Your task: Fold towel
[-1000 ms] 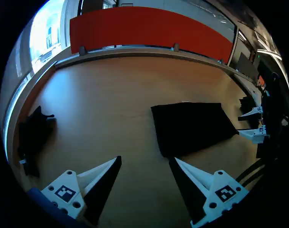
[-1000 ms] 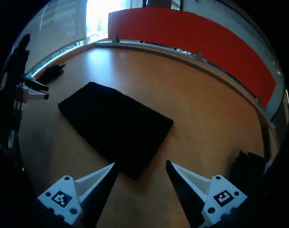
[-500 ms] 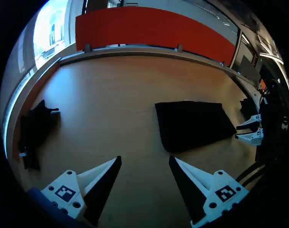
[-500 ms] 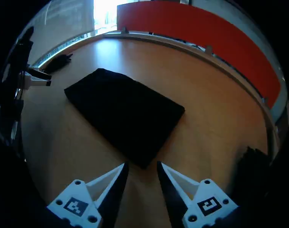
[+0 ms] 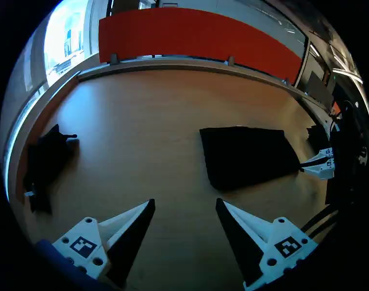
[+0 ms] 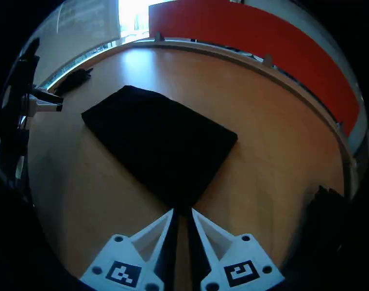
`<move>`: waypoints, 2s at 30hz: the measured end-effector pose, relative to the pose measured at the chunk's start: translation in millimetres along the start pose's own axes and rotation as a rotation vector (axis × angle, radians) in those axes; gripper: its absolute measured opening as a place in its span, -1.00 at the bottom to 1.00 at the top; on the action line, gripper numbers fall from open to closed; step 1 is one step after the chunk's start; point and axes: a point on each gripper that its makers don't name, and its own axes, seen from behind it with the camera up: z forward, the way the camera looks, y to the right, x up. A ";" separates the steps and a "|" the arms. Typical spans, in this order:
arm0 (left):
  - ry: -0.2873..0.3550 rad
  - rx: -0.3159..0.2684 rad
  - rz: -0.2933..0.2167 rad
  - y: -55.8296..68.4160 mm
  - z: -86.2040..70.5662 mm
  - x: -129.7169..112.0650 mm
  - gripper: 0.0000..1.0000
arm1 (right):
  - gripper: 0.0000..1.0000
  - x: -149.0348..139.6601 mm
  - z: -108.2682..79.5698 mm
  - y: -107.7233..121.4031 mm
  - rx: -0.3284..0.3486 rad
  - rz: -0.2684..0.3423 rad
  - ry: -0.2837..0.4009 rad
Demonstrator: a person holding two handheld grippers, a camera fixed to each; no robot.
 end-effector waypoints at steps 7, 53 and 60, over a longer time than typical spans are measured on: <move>-0.003 0.000 -0.002 0.1 -0.9 -1.2 0.86 | -0.90 1.6 0.0 -2.1 0.007 0.011 0.001; 0.045 0.009 -0.067 -18.3 -24.2 5.1 0.86 | -0.91 186.0 -16.6 -59.6 0.112 -0.148 0.255; 0.050 0.021 -0.078 -25.0 -30.9 3.4 0.86 | -0.91 200.0 -5.2 -85.9 0.162 -0.210 0.244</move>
